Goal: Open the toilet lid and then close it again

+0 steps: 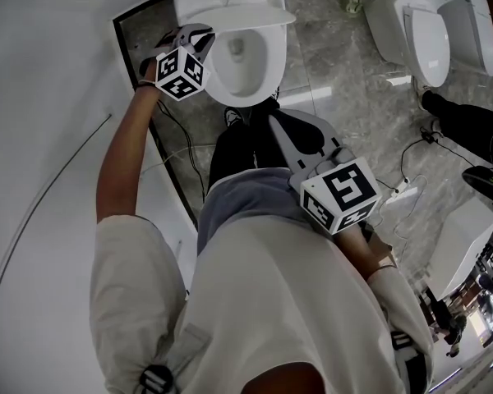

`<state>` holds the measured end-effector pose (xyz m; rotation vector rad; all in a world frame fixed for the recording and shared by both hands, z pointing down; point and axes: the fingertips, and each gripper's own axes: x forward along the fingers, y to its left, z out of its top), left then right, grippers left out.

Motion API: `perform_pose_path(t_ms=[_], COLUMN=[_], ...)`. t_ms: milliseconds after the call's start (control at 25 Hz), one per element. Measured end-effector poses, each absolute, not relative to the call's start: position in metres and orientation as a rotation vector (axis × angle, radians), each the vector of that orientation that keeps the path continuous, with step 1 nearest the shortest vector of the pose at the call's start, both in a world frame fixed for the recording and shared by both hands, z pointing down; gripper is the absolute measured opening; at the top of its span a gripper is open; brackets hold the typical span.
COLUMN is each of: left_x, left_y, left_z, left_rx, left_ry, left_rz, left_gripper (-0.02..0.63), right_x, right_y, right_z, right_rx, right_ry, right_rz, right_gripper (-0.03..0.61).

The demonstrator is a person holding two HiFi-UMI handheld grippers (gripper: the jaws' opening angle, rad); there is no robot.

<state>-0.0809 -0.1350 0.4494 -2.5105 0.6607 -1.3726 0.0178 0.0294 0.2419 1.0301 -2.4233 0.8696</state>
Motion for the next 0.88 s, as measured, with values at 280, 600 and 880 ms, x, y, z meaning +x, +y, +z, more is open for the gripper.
perform_pose_path(t_ms=[280,600,880], left_x=[-0.074,-0.066,-0.063], left_y=[-0.118,-0.089,-0.073], left_z=[0.459,0.476,0.488], left_rx=[-2.524,-2.524,-2.515], left_ry=[0.639,0.544,0.524], left_rz=[-1.378,-1.402,-1.405], left_gripper=[0.037,0.037,0.037], right_x=[0.014,0.010,0.009], right_y=[0.031,0.032,0.037], right_z=[0.241,0.245,0.250], right_rx=[1.016,0.990,0.988], right_ry=[-2.433,-2.427,-2.415], right_rz=[0.895,0.910,0.921], right_gripper=[0.011,0.011,0.011])
